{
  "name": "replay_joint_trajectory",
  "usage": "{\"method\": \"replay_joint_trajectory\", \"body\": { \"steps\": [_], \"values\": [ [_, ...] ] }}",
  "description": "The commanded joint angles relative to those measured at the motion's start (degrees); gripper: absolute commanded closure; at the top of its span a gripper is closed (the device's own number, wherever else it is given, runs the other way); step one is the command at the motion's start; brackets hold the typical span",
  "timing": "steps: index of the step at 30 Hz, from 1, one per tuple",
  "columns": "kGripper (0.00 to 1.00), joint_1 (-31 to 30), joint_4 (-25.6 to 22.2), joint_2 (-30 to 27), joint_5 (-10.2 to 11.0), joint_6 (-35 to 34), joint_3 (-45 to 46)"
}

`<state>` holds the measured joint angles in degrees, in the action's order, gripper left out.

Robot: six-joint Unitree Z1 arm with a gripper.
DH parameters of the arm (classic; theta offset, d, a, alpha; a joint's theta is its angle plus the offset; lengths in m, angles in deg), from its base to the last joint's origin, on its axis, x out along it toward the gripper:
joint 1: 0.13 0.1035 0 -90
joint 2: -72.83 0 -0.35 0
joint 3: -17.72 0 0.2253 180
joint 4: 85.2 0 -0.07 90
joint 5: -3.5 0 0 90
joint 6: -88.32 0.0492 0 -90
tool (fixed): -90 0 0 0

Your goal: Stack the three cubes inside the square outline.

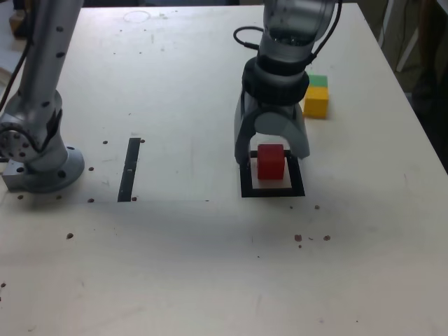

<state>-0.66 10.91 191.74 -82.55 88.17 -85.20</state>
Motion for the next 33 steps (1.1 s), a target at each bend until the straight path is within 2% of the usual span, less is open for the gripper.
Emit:
{"method": "replay_joint_trajectory", "body": {
  "steps": [1,6,15,27,33],
  "values": [
    [0.01,1.3,-0.9,-0.3,0.8,1.5,-1.5],
    [0.0,4.6,-2.7,1.0,2.2,6.8,-7.2],
    [0.01,9.9,-8.2,9.1,2.2,14.2,-20.2],
    [0.04,13.8,-11.6,15.6,2.0,17.2,-28.2],
    [0.09,14.4,-14.6,17.9,1.5,18.3,-32.9]
  ]
}}
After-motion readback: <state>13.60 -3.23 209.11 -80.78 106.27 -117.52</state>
